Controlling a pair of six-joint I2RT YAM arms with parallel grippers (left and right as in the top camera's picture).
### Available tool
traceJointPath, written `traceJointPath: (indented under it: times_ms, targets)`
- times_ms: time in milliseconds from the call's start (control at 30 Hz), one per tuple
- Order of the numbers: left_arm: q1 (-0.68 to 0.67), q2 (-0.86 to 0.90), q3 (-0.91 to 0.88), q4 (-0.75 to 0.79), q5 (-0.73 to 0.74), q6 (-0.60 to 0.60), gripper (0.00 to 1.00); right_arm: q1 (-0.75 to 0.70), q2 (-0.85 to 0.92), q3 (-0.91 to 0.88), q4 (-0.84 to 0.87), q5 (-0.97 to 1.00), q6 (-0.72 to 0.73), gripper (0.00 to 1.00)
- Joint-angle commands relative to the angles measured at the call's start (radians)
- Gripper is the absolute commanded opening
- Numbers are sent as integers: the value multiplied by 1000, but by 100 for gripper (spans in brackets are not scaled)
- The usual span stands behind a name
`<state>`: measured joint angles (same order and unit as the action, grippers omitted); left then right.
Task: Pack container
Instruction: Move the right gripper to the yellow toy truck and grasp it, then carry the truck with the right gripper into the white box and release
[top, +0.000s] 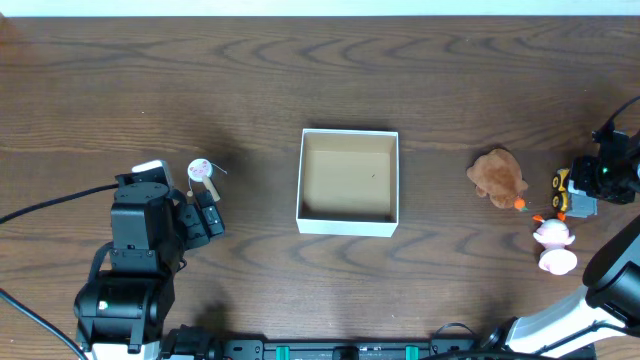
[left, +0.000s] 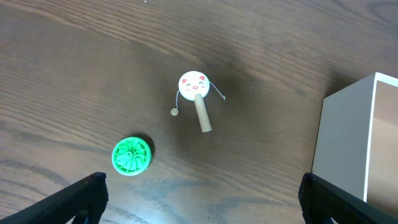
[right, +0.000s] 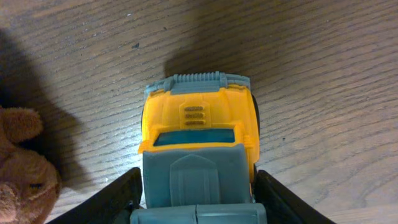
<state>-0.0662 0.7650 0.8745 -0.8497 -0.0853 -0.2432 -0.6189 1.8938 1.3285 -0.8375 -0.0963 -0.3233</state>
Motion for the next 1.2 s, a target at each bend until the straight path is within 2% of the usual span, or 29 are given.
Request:
traceJointPath:
  times_ms: [0, 267, 567, 633, 767, 900, 1000, 1167]
  targets:
    - [4, -2, 18, -3, -2, -10, 98, -3, 6, -3, 0, -10, 16, 57]
    - [4, -2, 18, -3, -2, -10, 98, -3, 6, -3, 1, -10, 39, 52]
    - [4, -2, 18, -3, -2, -10, 98, -3, 5, -3, 4, -10, 63, 41]
    - [4, -2, 18, -3, -2, -10, 98, -2, 2, -3, 4, -10, 66, 35]
    - [4, -2, 18, -3, -2, -10, 98, 5, -24, -1, 8, -10, 98, 30]
    - [4, -2, 18, -3, -2, -10, 98, 31, -86, 1, 12, -10, 124, 20]
    - [4, -2, 18, -3, -2, -10, 98, 66, -165, 5, 11, -15, 182, 2]
    - [4, -2, 18, -4, -2, -10, 98, 190, -355, 11, 11, -40, 238, 1]
